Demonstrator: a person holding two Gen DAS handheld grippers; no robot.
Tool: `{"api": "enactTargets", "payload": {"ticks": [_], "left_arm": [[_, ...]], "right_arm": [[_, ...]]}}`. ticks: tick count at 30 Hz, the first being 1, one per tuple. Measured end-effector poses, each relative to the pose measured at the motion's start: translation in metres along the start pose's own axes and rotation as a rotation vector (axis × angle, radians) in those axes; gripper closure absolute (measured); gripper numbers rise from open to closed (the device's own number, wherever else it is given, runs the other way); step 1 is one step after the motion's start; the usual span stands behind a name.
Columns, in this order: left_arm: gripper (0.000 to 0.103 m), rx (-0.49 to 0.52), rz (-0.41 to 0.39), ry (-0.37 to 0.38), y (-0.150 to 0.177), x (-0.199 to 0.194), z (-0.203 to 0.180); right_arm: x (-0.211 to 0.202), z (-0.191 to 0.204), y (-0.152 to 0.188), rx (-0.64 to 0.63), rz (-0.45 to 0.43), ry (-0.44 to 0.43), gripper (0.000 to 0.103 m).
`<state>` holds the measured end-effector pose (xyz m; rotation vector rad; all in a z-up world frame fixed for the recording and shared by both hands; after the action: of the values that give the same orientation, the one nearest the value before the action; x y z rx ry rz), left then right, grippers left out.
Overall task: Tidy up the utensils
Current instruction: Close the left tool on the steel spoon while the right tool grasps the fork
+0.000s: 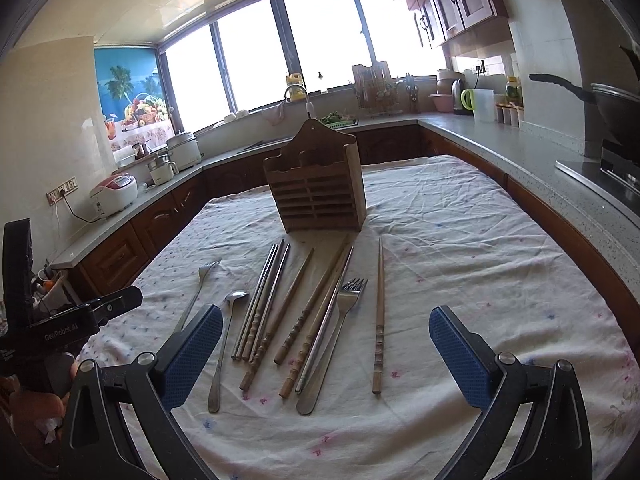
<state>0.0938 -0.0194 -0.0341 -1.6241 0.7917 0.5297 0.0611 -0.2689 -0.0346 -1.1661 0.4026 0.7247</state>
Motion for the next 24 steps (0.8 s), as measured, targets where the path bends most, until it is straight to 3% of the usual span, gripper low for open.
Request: {"api": "enactTargets", "payload": {"ticks": [3, 8, 19, 24], "left_arm": [[0.013, 0.010, 0.062, 0.018, -0.007, 0.019, -0.005], [0.030, 0.032, 0.157, 0.047, -0.017, 0.048, -0.016], [0.061, 0.030, 0.313, 0.081, -0.024, 0.104, -0.022], [0.083, 0.032, 0.381, 0.103, -0.020, 0.123, -0.028]], "right_arm": [[0.016, -0.006, -0.006, 0.026, 0.054, -0.005, 0.004], [0.046, -0.015, -0.015, 0.062, 0.137, -0.024, 0.027], [0.106, -0.026, -0.027, 0.098, 0.302, -0.041, 0.046], [0.129, -0.026, -0.026, 0.092, 0.360, -0.055, 0.053]]}}
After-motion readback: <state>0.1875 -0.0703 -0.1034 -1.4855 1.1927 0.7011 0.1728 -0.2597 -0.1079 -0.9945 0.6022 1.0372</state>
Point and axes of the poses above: each gripper's, at about its wrist camera, not at the fingertips, and x roughly the way its jaws point, z to its left, y to its underside, the point moved 3 cm from there along x, roughly the way its jaws point, and after that the axes turned 8 degrees about z, right-handed, at the moved point
